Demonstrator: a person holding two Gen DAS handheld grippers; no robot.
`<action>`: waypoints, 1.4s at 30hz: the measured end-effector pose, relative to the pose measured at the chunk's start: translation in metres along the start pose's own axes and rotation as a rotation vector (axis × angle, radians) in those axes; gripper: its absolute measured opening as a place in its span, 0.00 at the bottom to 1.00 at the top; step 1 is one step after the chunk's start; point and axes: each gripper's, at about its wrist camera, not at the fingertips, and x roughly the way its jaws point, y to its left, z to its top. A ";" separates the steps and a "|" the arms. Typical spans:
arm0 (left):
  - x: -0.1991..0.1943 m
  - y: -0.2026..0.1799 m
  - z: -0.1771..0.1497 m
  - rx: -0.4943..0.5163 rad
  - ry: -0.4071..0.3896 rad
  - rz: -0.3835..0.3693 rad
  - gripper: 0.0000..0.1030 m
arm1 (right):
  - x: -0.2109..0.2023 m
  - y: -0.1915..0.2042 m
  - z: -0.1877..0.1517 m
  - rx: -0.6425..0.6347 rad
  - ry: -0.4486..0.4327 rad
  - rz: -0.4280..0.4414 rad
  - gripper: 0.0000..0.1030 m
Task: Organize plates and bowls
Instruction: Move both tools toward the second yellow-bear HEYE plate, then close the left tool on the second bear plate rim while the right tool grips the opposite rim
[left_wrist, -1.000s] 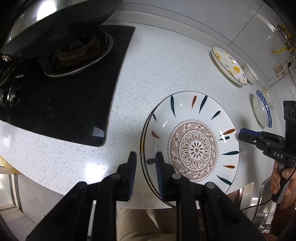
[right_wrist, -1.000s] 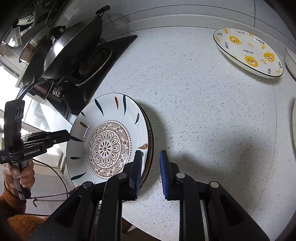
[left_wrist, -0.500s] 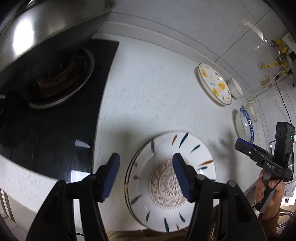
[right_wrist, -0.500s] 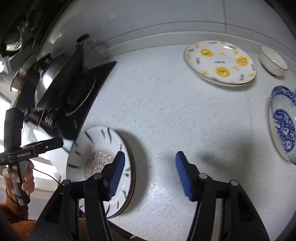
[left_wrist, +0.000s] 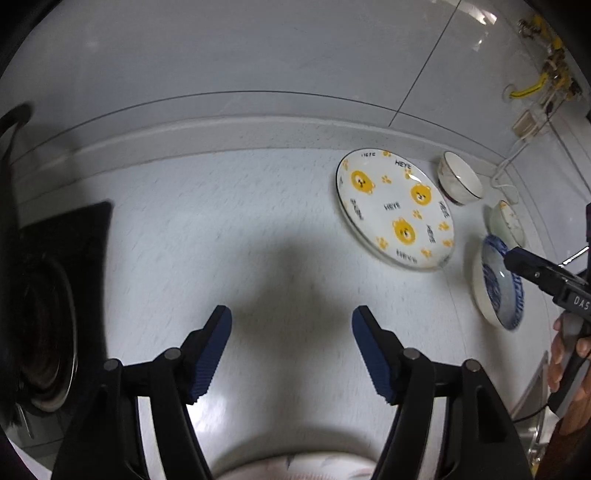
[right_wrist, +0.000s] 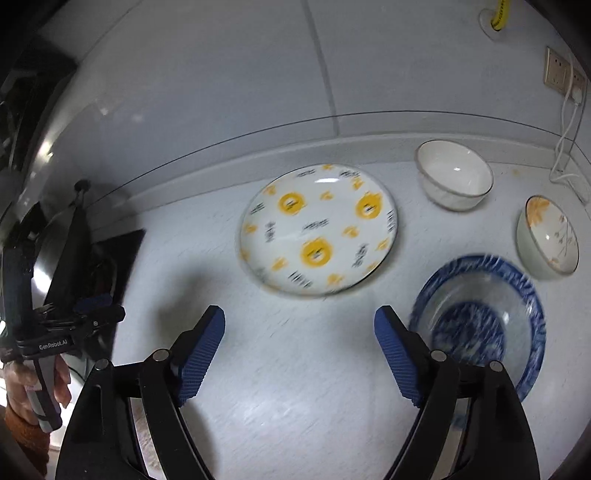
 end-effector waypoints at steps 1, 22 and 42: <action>0.013 -0.008 0.013 -0.005 -0.001 0.011 0.65 | 0.009 -0.011 0.011 0.006 0.009 -0.004 0.77; 0.136 -0.026 0.098 -0.111 0.077 -0.018 0.65 | 0.137 -0.070 0.087 0.011 0.192 -0.010 0.77; 0.155 -0.040 0.105 -0.106 0.125 -0.170 0.65 | 0.152 -0.080 0.084 -0.024 0.214 0.022 0.54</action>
